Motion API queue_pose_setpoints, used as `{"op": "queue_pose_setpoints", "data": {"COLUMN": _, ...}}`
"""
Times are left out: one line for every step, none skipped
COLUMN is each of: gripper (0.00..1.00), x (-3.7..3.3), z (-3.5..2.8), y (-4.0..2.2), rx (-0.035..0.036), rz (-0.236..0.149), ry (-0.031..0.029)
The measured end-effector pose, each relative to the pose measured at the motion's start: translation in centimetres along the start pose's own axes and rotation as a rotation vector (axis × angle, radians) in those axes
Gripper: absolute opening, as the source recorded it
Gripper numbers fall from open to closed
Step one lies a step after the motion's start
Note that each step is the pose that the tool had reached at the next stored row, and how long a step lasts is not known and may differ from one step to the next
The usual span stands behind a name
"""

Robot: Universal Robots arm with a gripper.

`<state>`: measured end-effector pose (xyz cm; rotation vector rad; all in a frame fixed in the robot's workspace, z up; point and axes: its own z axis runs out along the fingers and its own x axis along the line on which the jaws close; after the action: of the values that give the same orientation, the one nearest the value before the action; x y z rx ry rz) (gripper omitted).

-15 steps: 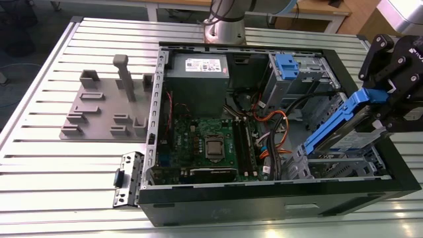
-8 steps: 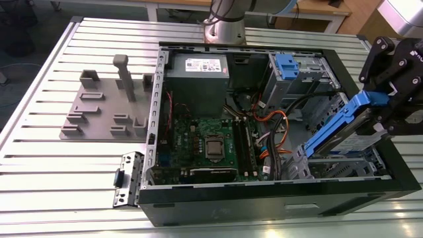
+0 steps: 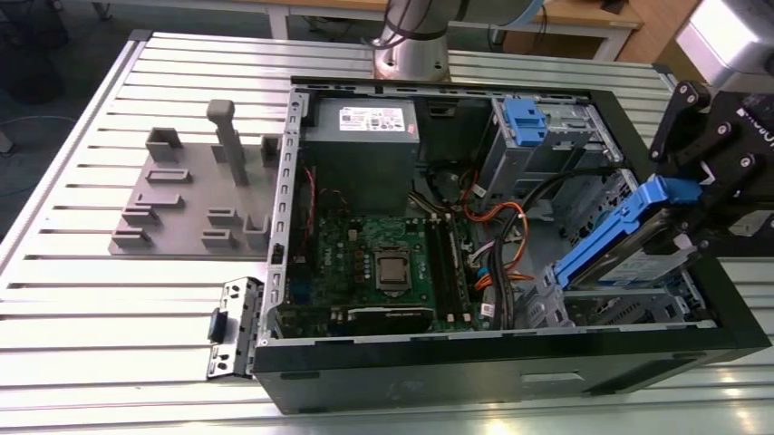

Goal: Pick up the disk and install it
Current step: 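Insert the disk into the insertion slot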

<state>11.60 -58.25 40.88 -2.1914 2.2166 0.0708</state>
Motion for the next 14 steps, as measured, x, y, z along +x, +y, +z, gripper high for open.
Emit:
{"op": "queue_pose_setpoints", "data": {"gripper": 0.36, "x": 0.01, "z": 0.19, "y": 0.00, "rx": 0.0000, "rz": 0.000, "ry": 0.0001}}
{"op": "queue_pose_setpoints", "data": {"gripper": 0.36, "x": 0.02, "z": 0.38, "y": -0.01, "rx": 0.0000, "rz": 0.000, "ry": -0.0001}}
{"op": "queue_pose_setpoints", "data": {"gripper": 0.36, "x": 0.03, "z": 0.56, "y": -0.01, "rx": 0.0000, "rz": 0.000, "ry": 0.0000}}
{"op": "queue_pose_setpoints", "data": {"gripper": 0.36, "x": 0.04, "z": 0.73, "y": -0.01, "rx": -0.0001, "rz": 0.000, "ry": 0.0000}}
{"op": "queue_pose_setpoints", "data": {"gripper": 0.36, "x": 0.05, "z": 0.91, "y": -0.02, "rx": -0.0001, "rz": 0.000, "ry": 0.0000}}
{"op": "queue_pose_setpoints", "data": {"gripper": 0.36, "x": 0.06, "z": 1.10, "y": -0.02, "rx": -0.0001, "rz": 0.000, "ry": -0.0001}}
{"op": "queue_pose_setpoints", "data": {"gripper": 0.36, "x": 0.07, "z": 1.29, "y": -0.02, "rx": -0.0001, "rz": 0.000, "ry": 0.0000}}
{"op": "queue_pose_setpoints", "data": {"gripper": 0.36, "x": 0.08, "z": 1.47, "y": -0.03, "rx": -0.0001, "rz": 0.000, "ry": -0.0001}}
{"op": "queue_pose_setpoints", "data": {"gripper": 0.36, "x": 0.09, "z": 1.65, "y": -0.03, "rx": 0.0000, "rz": 0.000, "ry": -0.0001}}
{"op": "queue_pose_setpoints", "data": {"gripper": 0.36, "x": 0.10, "z": 1.83, "y": -0.03, "rx": 0.0000, "rz": 0.000, "ry": 0.0000}}
{"op": "queue_pose_setpoints", "data": {"gripper": 0.36, "x": 0.11, "z": 2.01, "y": -0.04, "rx": -0.0001, "rz": 0.000, "ry": -0.0001}}
{"op": "queue_pose_setpoints", "data": {"gripper": 0.36, "x": 0.11, "z": 2.18, "y": -0.04, "rx": 0.0000, "rz": 0.000, "ry": -0.0001}}
{"op": "queue_pose_setpoints", "data": {"gripper": 0.36, "x": 0.12, "z": 2.20, "y": -0.04, "rx": -0.0001, "rz": 0.000, "ry": 0.0000}}
{"op": "queue_pose_setpoints", "data": {"gripper": 0.36, "x": 0.12, "z": 2.20, "y": -0.04, "rx": 0.0000, "rz": 0.000, "ry": 0.0001}}
